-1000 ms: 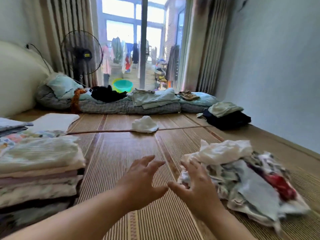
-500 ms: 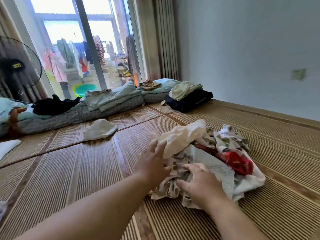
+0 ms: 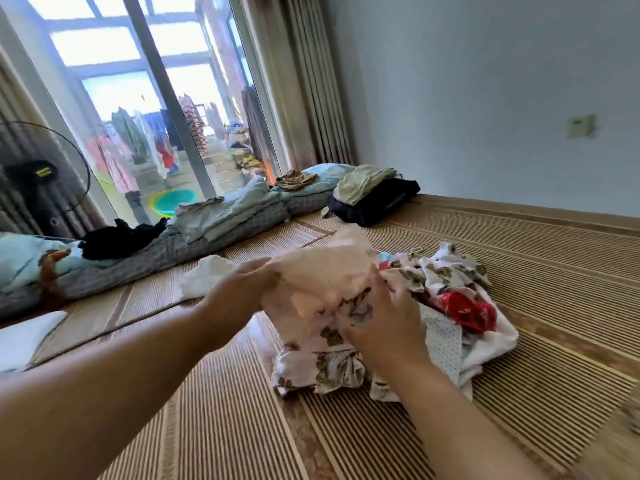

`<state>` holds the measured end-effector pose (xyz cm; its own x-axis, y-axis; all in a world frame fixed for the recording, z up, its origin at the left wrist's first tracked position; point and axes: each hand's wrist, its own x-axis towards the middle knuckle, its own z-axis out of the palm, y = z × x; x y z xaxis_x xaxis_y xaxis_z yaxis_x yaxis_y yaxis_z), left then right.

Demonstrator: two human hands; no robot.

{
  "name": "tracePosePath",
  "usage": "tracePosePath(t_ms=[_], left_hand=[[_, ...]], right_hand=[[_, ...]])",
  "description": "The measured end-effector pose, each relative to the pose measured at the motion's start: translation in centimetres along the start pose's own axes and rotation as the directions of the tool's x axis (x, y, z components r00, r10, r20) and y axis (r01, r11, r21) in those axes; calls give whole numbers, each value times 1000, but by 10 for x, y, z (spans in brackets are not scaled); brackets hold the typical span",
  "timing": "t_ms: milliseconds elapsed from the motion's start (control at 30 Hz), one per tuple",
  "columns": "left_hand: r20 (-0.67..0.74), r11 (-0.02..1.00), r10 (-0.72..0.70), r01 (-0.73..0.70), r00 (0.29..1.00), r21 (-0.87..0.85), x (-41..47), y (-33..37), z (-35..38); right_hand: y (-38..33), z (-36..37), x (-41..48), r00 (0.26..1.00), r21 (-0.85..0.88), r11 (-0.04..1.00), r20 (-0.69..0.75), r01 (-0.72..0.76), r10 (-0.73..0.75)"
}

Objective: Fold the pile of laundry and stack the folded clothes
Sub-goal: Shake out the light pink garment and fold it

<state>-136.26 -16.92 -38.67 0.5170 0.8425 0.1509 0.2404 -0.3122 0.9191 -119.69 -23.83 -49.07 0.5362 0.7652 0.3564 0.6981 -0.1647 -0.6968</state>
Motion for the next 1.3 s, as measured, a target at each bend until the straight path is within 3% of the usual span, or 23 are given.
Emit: tracePosePath(t_ms=[100,200,233,300,367,500,600,767,833,900,1000,1100,1200,1300], left_hand=[[-40,952,-76,61,996,-299,-45,42,-37],[-57,919,-97,68,994,-388,-88,71,-71],[-91,921,-102,59,991,-384,-99,76,-80],[-160,932,-114,49,981,-359,-125,86,-101],[-257,944,-128,39,958,-327,-147,92,-122],[-511,978,-156,61,846,-197,-178,97,-159],[-573,987,-162,138,804,-86,-185,93,-180],[-607,920,-228,372,761,122,-184,47,-185],[-598,890,-287,439,748,122,-182,21,-175],[-605,875,-358,482,711,48,-181,-6,-161],[-524,835,-503,543,687,-90,-184,-43,-129],[-380,783,-515,602,768,157,-201,-68,-90],[-124,751,-455,454,882,479,-238,-80,-45],[150,685,-465,248,872,685,-279,-81,-8]], right_hand=[[-17,-6,-4,994,58,998,104,-35,29],[-41,-4,-13,988,-9,999,145,47,-45],[-50,-7,-16,987,20,995,127,99,-101],[-74,-22,-28,972,235,962,150,140,-179],[-97,-43,-39,933,340,931,272,135,-234],[-136,-85,-61,881,535,844,381,36,-279],[-154,-97,-75,894,645,761,380,-72,-237],[-148,-65,-93,880,548,825,450,-139,-151],[-133,-40,-94,861,503,839,500,-205,-90],[-117,-14,-95,823,511,788,568,-344,-8],[-95,16,-104,707,451,735,705,-507,56],[-80,25,-109,594,352,779,804,-519,32],[-72,21,-103,642,312,865,766,-393,15],[-72,15,-103,656,293,898,755,-329,-6]])
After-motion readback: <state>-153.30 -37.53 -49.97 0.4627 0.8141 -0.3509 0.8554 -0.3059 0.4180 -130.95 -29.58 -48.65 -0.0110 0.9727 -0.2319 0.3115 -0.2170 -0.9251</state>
